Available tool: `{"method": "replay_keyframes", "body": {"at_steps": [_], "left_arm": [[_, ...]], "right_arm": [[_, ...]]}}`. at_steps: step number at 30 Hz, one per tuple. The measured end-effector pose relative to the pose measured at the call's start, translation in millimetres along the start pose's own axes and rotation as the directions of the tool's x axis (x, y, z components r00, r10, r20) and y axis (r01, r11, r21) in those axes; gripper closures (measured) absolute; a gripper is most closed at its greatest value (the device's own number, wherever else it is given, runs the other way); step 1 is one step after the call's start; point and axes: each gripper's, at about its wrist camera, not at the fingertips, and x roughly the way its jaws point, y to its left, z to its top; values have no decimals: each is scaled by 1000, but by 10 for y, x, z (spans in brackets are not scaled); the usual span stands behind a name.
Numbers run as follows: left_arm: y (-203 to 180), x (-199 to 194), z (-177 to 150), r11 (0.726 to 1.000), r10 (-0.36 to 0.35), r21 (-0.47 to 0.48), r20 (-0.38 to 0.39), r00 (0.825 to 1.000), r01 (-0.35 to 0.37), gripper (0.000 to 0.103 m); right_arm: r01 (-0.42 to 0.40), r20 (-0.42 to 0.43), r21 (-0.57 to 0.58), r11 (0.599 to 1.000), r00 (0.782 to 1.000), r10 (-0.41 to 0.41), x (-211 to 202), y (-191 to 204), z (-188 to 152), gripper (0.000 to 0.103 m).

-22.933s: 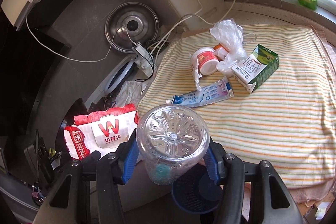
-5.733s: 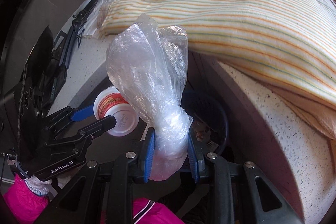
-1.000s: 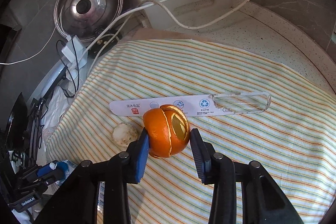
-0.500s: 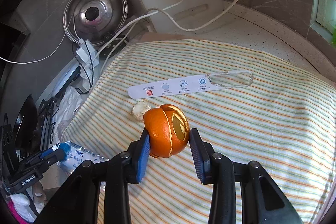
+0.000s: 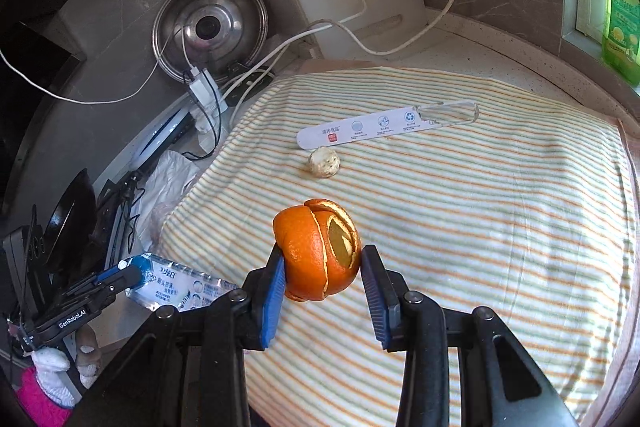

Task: Collect trash
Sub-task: 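Lift the toothpaste tube and orange peel off the towel with both tools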

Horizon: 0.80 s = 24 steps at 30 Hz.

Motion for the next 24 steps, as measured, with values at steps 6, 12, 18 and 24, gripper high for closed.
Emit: {"method": "replay_keyframes", "body": {"at_steps": [6,12,18,24], "left_arm": [[193,-181,-190,1000,-1,11,-6,1000,1,74],[315,-303,-380,1000,-2,28,-19,1000,3,74],[416,-401,-567,998,-1,59,-32,999,3,74],[470,-442,-771,996,3,88,-54,999,2,74]], "right_arm": [[-17,-5,16,1000,1000,17,-156,248,-326,65],[-22,-15,11,1000,1000,22,-219,498,-634,65],[-25,-36,25,999,999,26,-186,679,-939,65],[-27,-61,31,999,998,29,-143,836,-1208,65]]}}
